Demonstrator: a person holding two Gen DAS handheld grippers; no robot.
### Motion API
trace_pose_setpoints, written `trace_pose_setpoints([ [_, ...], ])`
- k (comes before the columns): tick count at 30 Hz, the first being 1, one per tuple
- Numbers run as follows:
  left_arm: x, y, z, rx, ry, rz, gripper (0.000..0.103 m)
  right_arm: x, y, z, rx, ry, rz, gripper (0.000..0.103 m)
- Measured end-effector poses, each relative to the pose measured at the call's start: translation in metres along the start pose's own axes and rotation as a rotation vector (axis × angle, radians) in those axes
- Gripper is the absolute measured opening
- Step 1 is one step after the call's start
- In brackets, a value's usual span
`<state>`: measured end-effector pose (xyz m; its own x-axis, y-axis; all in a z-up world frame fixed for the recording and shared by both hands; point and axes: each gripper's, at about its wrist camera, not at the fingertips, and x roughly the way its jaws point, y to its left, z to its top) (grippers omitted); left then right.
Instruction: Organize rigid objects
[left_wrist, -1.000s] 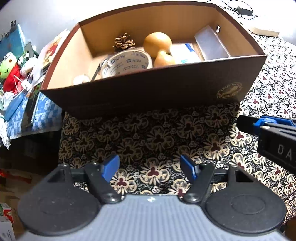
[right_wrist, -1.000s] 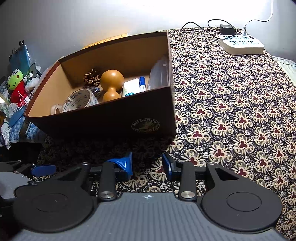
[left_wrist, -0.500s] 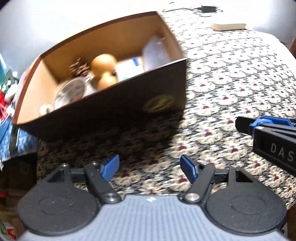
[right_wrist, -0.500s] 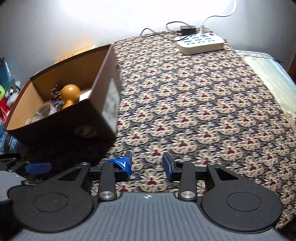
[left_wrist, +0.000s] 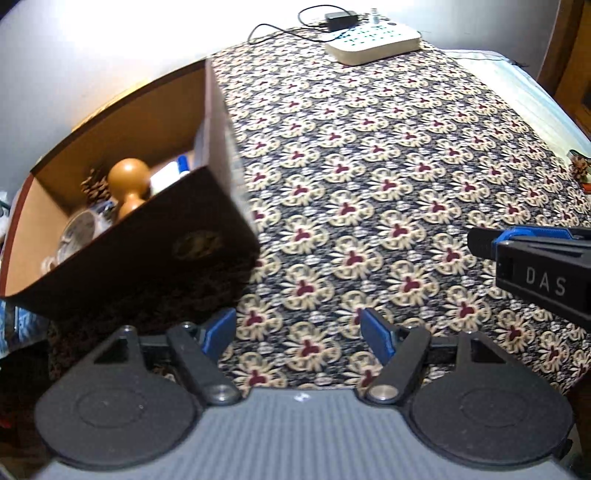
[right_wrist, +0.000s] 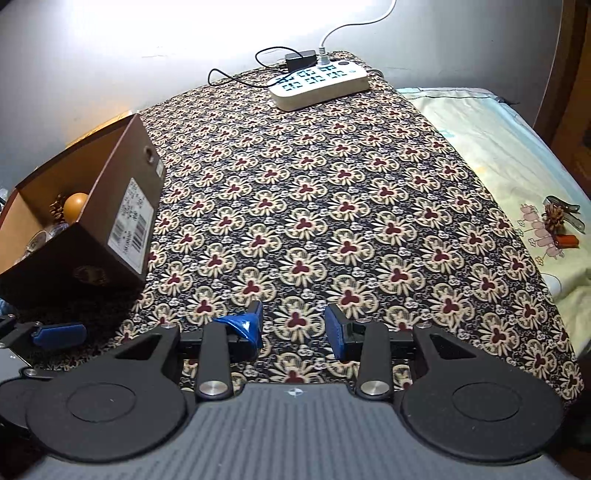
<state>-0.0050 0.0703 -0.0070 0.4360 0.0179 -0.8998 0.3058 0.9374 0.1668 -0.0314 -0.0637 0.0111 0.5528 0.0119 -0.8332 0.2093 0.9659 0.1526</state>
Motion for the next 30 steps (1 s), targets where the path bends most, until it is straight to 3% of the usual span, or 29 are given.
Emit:
trace_pose_setpoints([
  [6,-0.008,-0.013,0.008,0.006,-0.035,0.024,0.073,-0.001,-0.012,0.009,-0.007,-0.009,0.006,0.02],
  [12,-0.023,0.006,0.023,-0.057,-0.094,0.073,0.074,-0.007,0.001,0.03,-0.047,-0.045,0.054,0.02],
  [21,-0.045,0.084,0.043,-0.193,-0.153,0.185,0.075,-0.019,0.067,0.063,-0.13,-0.111,0.165,0.02],
  [30,-0.059,0.166,0.04,-0.283,-0.175,0.296,0.075,-0.027,0.149,0.082,-0.211,-0.162,0.261,0.021],
])
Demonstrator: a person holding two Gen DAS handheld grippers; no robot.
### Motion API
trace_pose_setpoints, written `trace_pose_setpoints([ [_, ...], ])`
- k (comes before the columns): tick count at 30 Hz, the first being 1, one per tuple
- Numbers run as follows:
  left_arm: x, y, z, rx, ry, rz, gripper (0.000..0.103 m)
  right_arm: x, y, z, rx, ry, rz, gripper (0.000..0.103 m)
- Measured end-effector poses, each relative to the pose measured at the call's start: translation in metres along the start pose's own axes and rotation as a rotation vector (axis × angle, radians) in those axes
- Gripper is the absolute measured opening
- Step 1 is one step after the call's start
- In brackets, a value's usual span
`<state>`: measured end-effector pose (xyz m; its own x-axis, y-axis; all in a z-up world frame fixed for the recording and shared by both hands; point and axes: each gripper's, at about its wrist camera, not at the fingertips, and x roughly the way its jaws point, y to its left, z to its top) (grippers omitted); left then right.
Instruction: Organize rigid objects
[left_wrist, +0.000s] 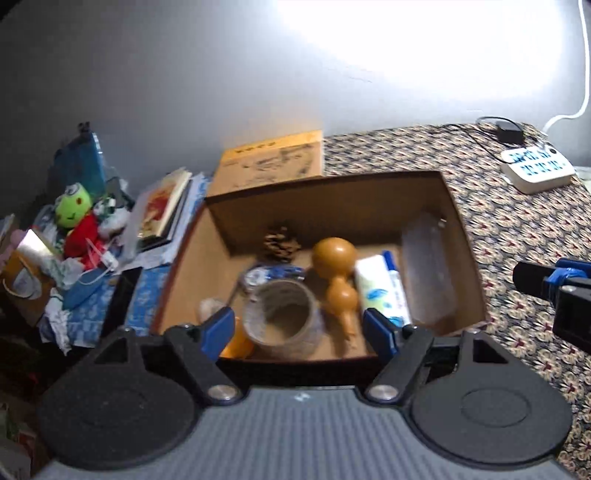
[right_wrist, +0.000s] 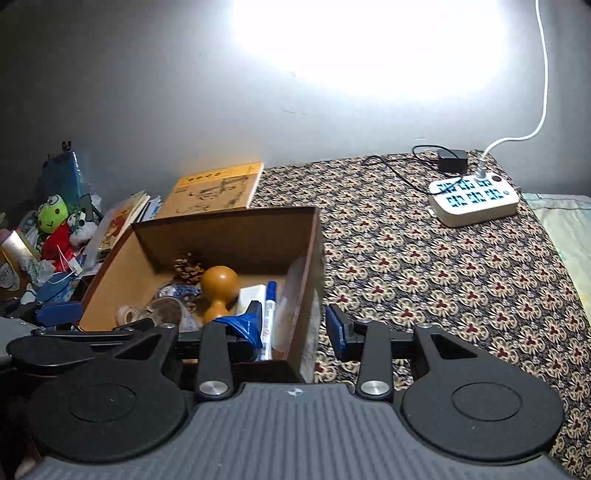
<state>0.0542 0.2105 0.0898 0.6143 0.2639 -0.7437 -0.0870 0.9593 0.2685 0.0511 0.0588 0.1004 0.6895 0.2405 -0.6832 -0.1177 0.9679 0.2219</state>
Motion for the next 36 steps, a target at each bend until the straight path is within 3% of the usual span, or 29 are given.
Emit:
trace_pose_setpoints([
  [13,0.025,0.066,0.0,-0.027,0.001,0.032,0.077,0.028,0.075,0.004,-0.02,-0.012,0.045,0.022],
  [36,0.067,0.084,-0.001,-0.028,0.03,-0.038,0.077,0.059,0.088,-0.001,-0.007,0.023,-0.059,0.024],
])
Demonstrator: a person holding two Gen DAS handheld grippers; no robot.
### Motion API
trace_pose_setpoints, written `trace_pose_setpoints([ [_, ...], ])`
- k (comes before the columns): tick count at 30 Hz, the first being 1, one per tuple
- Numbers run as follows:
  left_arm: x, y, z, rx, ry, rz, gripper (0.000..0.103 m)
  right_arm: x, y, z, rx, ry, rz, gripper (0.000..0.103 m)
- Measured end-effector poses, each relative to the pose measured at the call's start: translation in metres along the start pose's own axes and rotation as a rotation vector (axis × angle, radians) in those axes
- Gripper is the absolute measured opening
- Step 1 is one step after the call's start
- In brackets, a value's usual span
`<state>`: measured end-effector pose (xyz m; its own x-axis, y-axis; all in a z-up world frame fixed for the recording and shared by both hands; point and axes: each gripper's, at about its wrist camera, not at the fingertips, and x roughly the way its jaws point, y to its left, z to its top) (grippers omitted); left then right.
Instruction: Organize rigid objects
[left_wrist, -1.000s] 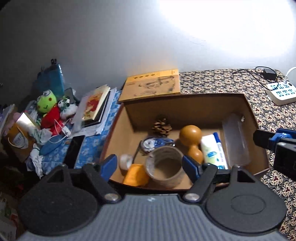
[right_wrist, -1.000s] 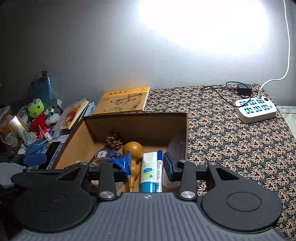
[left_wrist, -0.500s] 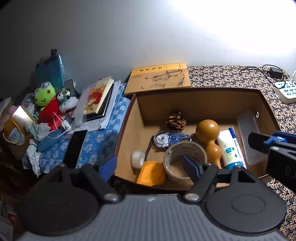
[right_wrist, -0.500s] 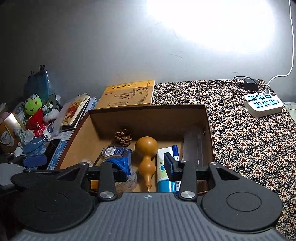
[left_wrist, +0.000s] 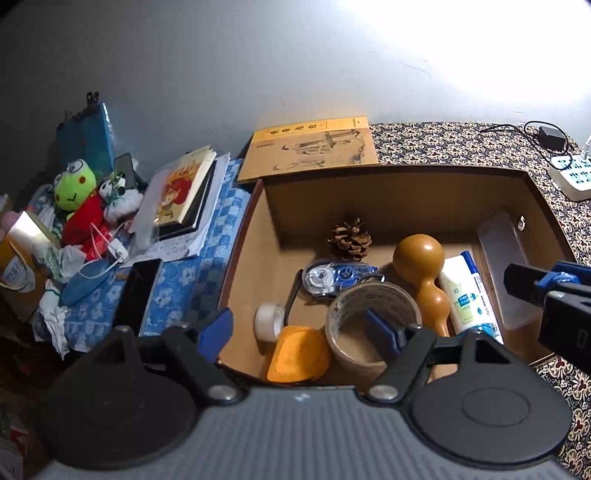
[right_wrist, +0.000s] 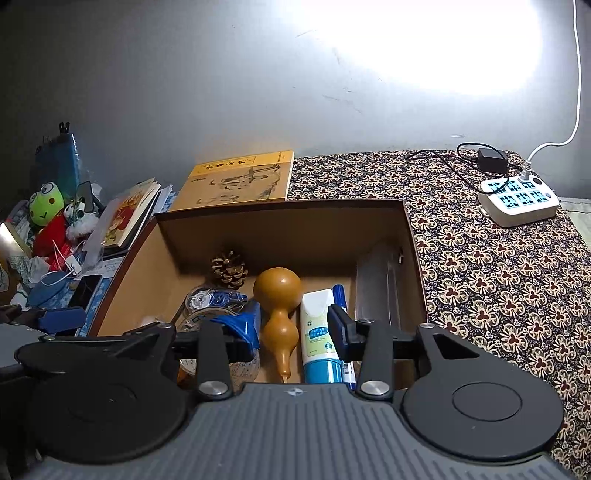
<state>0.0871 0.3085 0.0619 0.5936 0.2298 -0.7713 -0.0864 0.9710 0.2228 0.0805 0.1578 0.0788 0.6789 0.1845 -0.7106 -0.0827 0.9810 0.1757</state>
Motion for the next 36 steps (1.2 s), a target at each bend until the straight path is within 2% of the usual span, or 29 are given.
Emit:
trace_pose_setpoints([
  [15,0.017,-0.005,-0.001,0.016,0.027,-0.043,0.077,0.017,0.0,-0.003,-0.011,0.041,-0.034,0.025],
  [26,0.019,-0.002,-0.007,-0.008,0.042,-0.037,0.077,0.021,0.005,-0.005,-0.047,0.049,-0.022,0.025],
  [36,0.017,-0.016,-0.006,0.042,0.032,-0.037,0.078,0.02,-0.005,-0.005,-0.006,0.043,-0.038,0.026],
])
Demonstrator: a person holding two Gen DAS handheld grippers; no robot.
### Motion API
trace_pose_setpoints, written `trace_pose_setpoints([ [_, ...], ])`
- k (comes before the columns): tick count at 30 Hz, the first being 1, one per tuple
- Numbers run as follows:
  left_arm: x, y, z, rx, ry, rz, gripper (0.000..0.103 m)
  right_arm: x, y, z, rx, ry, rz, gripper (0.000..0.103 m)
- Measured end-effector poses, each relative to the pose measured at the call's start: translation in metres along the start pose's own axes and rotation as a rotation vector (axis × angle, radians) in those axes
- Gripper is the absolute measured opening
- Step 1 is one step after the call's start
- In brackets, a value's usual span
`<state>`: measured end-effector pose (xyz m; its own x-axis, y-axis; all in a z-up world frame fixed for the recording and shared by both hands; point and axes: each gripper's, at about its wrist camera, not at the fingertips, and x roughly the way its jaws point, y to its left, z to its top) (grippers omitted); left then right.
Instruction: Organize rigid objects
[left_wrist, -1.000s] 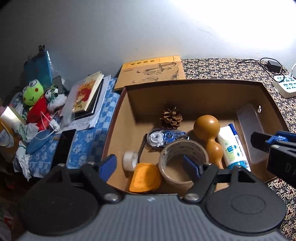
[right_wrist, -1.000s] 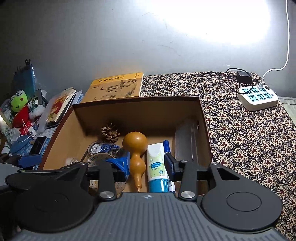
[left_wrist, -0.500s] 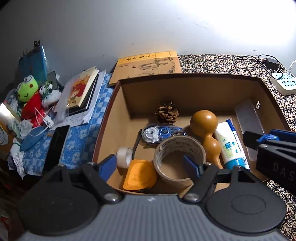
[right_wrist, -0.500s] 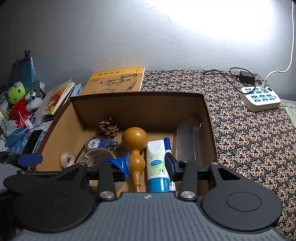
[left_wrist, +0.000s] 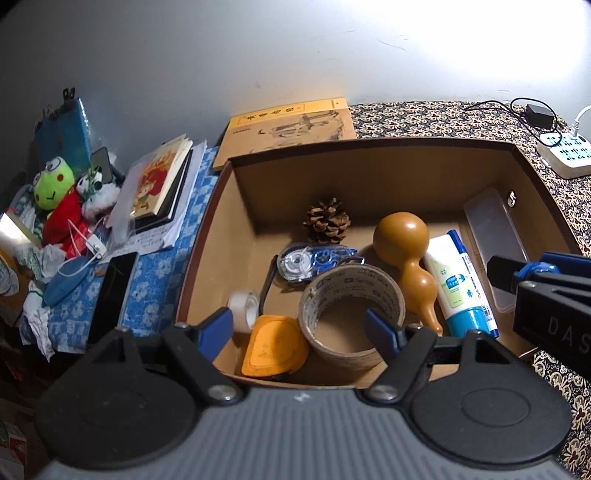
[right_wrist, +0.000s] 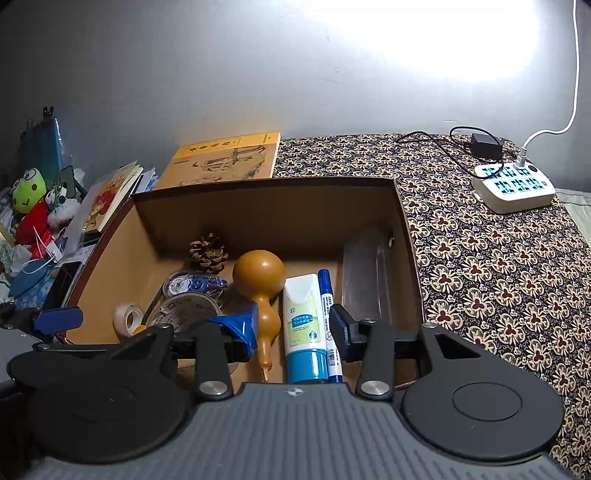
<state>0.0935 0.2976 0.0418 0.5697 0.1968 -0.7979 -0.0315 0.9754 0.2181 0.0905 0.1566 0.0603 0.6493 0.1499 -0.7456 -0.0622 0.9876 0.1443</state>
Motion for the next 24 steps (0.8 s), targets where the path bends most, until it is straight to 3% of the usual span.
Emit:
trace_pose_setpoints([
  [12,0.0052,-0.003,0.0024,0.022,0.005,-0.01,0.078,0.0039,-0.0031,-0.0008,0.012,0.005,-0.006,0.026],
  [24,0.0049,-0.0023,0.0048,0.033,-0.039,0.0,0.078,0.0097,-0.0045,-0.0003,0.006,0.015,-0.009,0.027],
])
